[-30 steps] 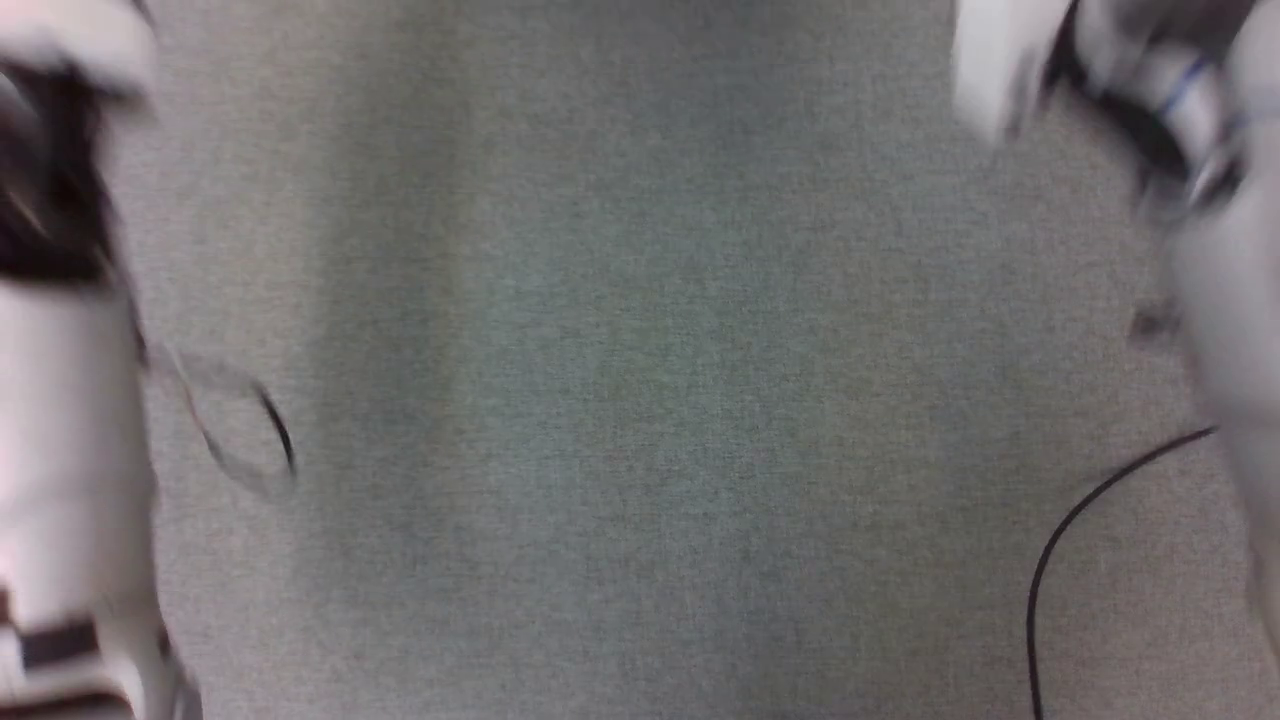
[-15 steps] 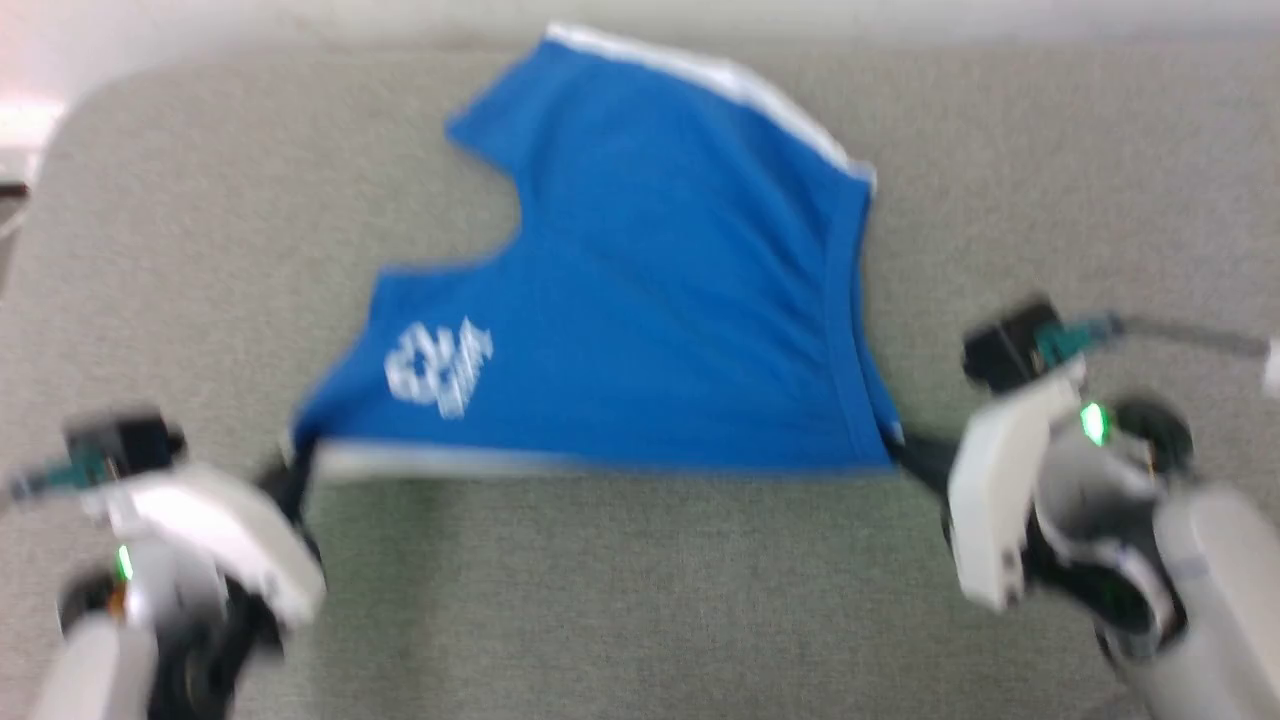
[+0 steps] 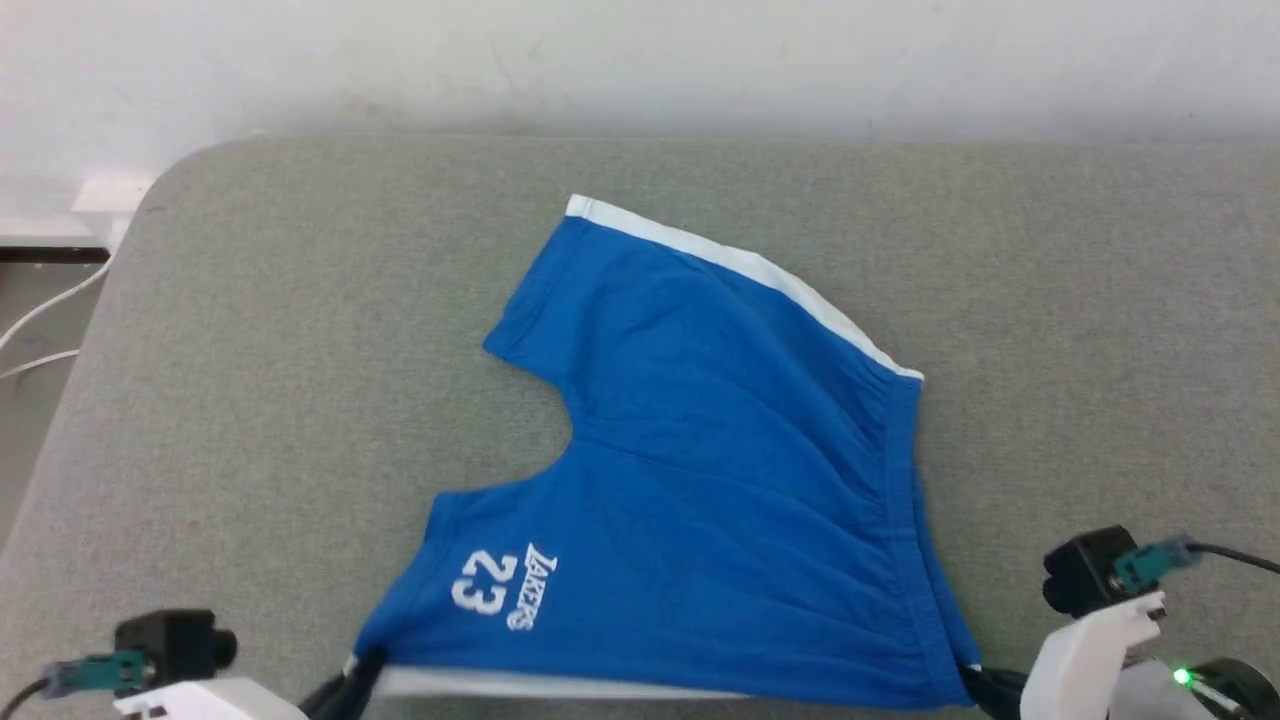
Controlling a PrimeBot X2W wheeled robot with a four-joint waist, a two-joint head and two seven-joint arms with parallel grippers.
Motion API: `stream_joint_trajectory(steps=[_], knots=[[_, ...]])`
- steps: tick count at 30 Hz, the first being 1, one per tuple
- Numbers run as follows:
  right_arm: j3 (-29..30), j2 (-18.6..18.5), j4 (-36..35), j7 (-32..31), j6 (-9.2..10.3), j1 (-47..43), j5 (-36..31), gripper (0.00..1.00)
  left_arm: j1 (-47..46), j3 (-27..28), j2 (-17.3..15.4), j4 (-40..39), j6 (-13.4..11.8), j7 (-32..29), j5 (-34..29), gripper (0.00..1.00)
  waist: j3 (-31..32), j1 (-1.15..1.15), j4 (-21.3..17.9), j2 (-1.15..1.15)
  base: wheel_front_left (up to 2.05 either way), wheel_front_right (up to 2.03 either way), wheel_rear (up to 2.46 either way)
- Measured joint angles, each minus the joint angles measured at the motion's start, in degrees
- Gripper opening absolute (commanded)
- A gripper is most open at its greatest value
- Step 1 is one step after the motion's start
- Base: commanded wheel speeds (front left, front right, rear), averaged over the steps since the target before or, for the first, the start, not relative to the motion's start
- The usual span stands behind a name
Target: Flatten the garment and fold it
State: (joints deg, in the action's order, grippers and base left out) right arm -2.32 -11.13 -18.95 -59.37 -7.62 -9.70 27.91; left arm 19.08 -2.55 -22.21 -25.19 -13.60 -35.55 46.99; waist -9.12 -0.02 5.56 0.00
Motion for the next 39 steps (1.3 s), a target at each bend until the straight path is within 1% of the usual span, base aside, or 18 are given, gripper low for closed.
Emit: stream_joint_trajectory(steps=[2,5,8,12,18,26,34,39], knots=[[0.8,1.5,-3.1,0.1,0.01,-1.2,-0.6,0.00,-0.6,0.5,0.7,-1.7,0.1,2.5,-0.1,0.00,-0.2,0.01,0.1,0.00,0.00,0.00,0.00],[0.5,2.4,-5.6,2.2,0.01,-0.7,-1.6,0.00,-3.5,0.6,1.6,-1.6,1.5,6.3,-1.3,0.00,-0.8,0.02,-0.1,0.00,0.00,0.00,0.00],[-0.4,2.5,-5.6,4.6,0.01,1.6,-2.3,0.00,-8.8,0.2,2.5,0.4,2.8,9.4,-2.4,0.00,-1.6,0.02,-0.6,0.00,0.00,0.00,0.00],[-2.3,2.9,-4.1,7.9,0.02,7.5,-2.3,0.00,-17.5,-0.6,3.1,4.5,4.5,12.5,-4.2,0.00,-3.4,0.02,-1.4,0.00,0.00,0.00,0.00],[-4.0,3.6,0.5,12.8,0.04,17.2,-2.5,0.00,-30.1,-1.7,2.6,11.6,6.4,13.1,-5.8,0.00,-6.9,0.03,-2.9,0.00,0.00,0.00,0.00],[-3.5,5.1,6.5,16.5,0.08,28.3,-3.9,0.00,-44.8,-2.4,0.9,20.7,7.7,13.4,-8.3,0.00,-12.6,0.03,-5.6,0.00,0.00,0.00,0.00],[-2.6,7.3,10.3,18.3,0.08,33.2,-6.0,0.00,-54.8,-4.5,-0.6,29.7,9.0,15.0,-12.3,0.00,-18.4,0.03,-8.6,0.00,0.00,0.00,0.00],[-2.5,8.0,11.8,18.7,0.08,33.3,-6.3,0.00,-58.3,-7.1,-0.4,34.1,9.5,16.9,-15.2,0.00,-21.0,0.03,-10.7,0.00,0.00,0.00,0.00]])
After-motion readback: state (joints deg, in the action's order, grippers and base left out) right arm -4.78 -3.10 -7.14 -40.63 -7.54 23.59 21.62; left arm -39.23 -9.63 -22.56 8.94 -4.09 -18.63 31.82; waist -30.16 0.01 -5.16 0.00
